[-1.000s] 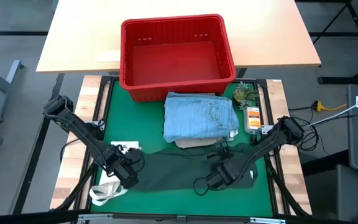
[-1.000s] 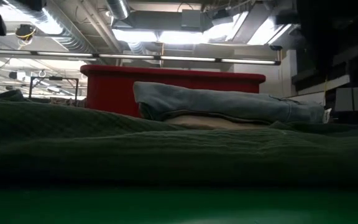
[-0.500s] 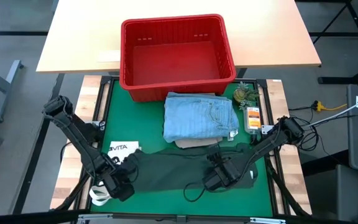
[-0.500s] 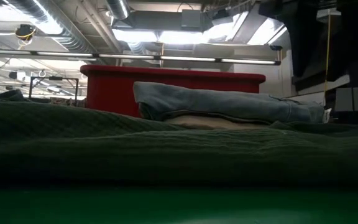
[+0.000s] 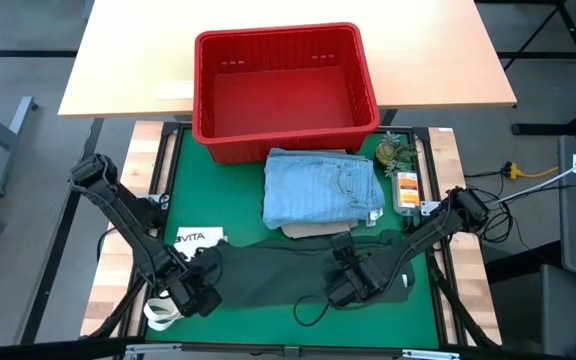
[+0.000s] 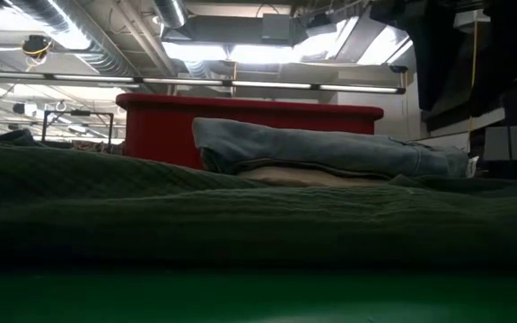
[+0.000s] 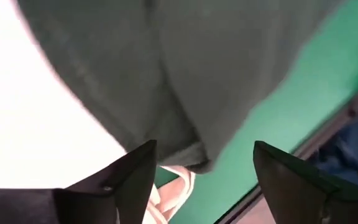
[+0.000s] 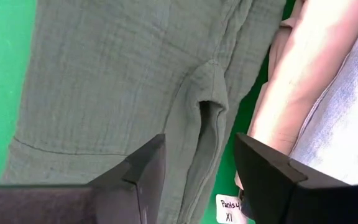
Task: Fold laundry
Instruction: Fold the green polo shirt
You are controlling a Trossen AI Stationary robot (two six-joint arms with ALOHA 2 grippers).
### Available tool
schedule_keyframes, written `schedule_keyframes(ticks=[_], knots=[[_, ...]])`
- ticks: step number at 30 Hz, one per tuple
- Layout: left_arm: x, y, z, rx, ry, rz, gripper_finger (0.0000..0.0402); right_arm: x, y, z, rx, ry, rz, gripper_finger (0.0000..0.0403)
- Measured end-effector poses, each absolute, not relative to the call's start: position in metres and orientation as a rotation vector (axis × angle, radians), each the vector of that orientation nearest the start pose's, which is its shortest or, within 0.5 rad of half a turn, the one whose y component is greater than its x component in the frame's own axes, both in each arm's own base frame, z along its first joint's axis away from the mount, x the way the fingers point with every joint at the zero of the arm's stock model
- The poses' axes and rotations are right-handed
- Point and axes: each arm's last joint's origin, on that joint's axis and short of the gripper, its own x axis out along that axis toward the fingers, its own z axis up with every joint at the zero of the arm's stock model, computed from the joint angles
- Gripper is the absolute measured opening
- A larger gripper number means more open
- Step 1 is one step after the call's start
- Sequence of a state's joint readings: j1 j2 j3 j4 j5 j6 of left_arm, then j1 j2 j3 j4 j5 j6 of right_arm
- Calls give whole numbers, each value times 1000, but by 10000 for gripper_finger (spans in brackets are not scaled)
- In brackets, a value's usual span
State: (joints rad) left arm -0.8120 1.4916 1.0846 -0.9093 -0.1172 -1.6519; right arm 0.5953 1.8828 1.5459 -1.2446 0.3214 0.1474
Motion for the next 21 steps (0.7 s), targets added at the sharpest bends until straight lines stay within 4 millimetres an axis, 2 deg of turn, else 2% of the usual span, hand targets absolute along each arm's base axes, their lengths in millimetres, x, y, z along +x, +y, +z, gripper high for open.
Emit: schedule_keyframes(ticks=[9, 21], knots=[[175, -188, 203, -905, 1211, 714, 266, 297, 190, 235, -576, 1410, 111, 186], [177, -184, 167, -1030, 1077, 644, 266, 298, 191, 235, -590, 1400, 130, 186]])
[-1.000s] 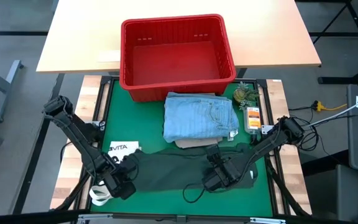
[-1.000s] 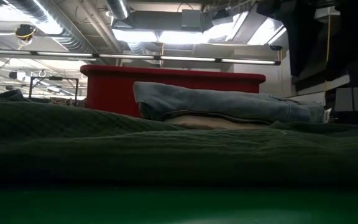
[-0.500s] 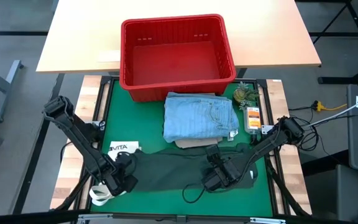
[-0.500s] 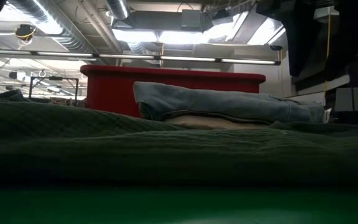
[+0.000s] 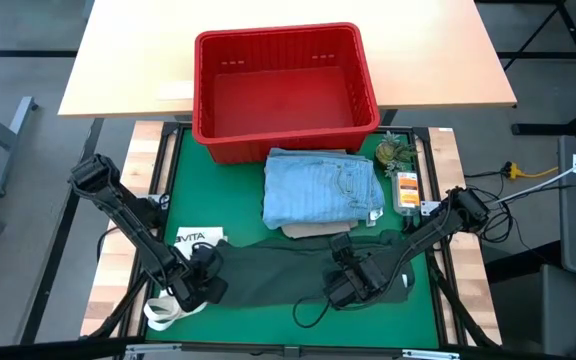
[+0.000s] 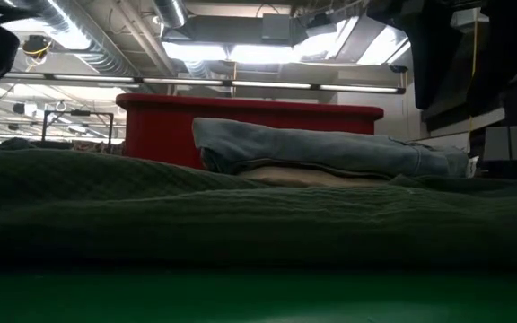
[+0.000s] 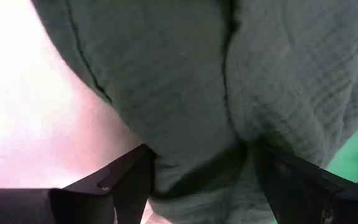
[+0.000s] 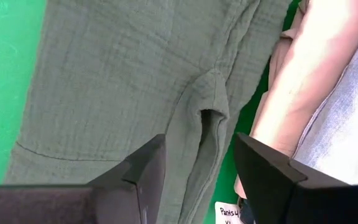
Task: Fold laundry
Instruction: Fold the green polo shirt
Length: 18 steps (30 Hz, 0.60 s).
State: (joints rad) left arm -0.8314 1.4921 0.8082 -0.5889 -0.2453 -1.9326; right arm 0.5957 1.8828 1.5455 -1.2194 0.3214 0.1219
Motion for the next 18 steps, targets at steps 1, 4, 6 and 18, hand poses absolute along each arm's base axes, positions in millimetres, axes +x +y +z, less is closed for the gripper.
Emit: schedule_keyframes(ticks=[1, 4, 6, 18], knots=[[178, -184, 166, -1033, 1073, 639, 266, 298, 191, 235, -590, 1401, 130, 186], [181, -182, 166, -1023, 1035, 618, 266, 298, 191, 235, -590, 1401, 130, 186], [185, -181, 167, -1017, 1003, 598, 266, 298, 191, 235, -590, 1401, 130, 186], [196, -171, 167, -1020, 967, 606, 266, 298, 191, 235, -587, 1396, 130, 186]])
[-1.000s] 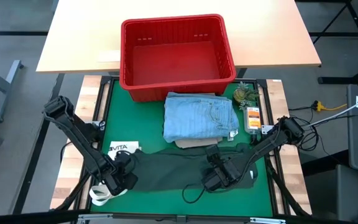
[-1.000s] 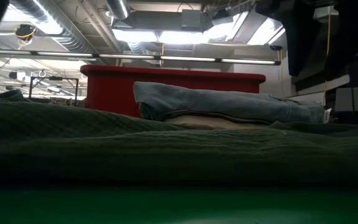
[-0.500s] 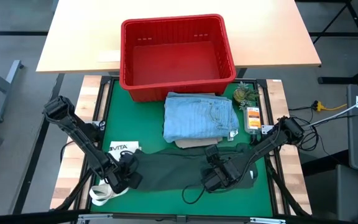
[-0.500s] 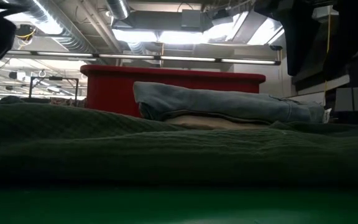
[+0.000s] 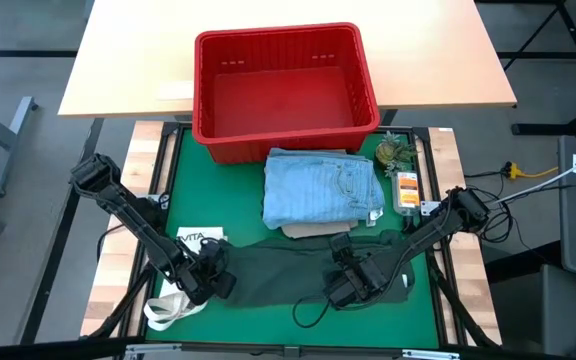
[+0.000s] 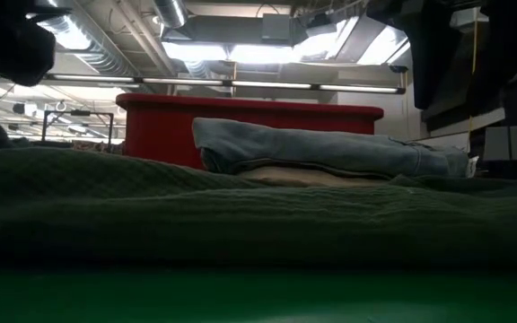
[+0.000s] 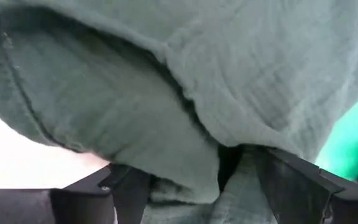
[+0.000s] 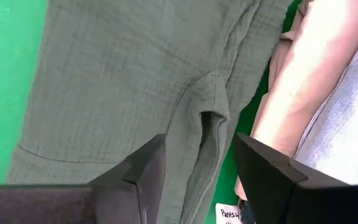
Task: Fold laundry
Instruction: Fold the green polo shirt
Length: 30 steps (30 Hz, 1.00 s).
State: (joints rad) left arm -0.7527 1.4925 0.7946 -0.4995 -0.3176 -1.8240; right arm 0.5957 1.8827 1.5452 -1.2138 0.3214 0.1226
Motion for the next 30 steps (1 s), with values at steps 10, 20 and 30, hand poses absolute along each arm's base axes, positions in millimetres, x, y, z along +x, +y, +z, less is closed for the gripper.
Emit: schedule_keyframes(ticks=[10, 20, 30], knots=[[198, -161, 155, -994, 952, 597, 194, 300, 192, 235, -578, 1378, 133, 186], [200, -162, 158, -979, 986, 566, 14, 298, 191, 235, -586, 1393, 131, 186], [195, -171, 197, -819, 1171, 625, 4, 296, 190, 235, -599, 1418, 128, 186]])
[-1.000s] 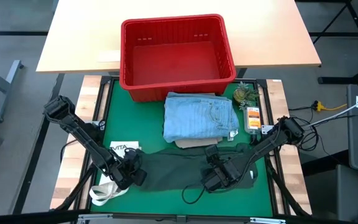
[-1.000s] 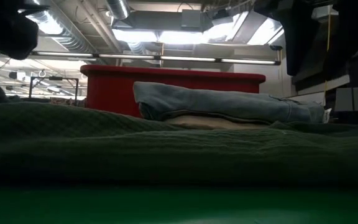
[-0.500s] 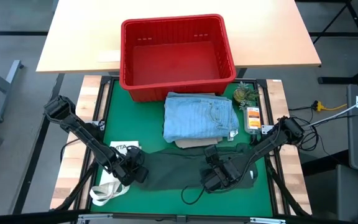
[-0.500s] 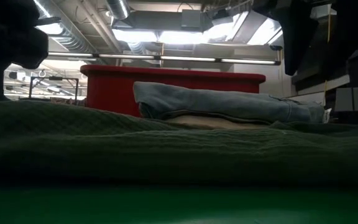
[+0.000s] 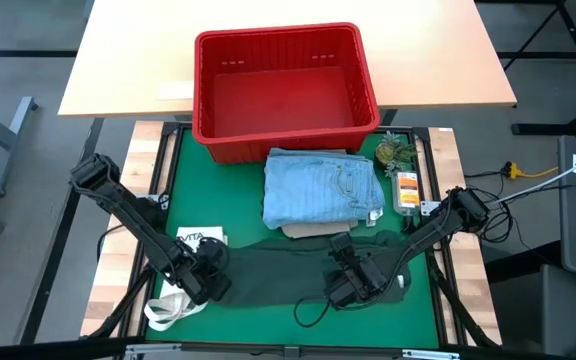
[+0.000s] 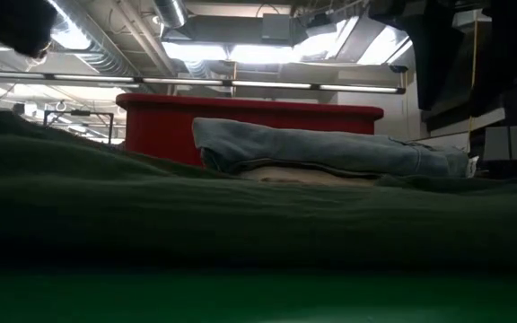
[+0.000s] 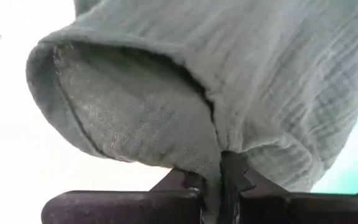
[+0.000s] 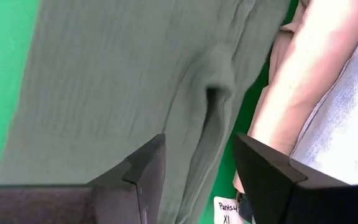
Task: Fold laundry
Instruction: Fold the green polo shirt
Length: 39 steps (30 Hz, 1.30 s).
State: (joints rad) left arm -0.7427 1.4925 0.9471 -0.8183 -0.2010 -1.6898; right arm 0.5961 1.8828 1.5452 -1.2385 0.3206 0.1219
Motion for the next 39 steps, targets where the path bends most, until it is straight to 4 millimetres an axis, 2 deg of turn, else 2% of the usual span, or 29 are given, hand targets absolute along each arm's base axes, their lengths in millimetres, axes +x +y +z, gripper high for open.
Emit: schedule_keyframes(ticks=[5, 12, 22, 28, 39], knots=[[188, -178, 226, -747, 1224, 658, 2, 294, 190, 235, -587, 1444, 147, 186], [178, -187, 257, -737, 1234, 705, 2, 284, 202, 238, -634, 1418, 168, 186], [186, -196, 288, -787, 1071, 625, 2, 251, 215, 274, -661, 1264, 155, 186], [204, -195, 300, -810, 899, 547, 2, 240, 216, 287, -644, 1193, 118, 186], [255, -178, 318, -783, 662, 346, 3, 240, 215, 288, -640, 1190, 113, 186]])
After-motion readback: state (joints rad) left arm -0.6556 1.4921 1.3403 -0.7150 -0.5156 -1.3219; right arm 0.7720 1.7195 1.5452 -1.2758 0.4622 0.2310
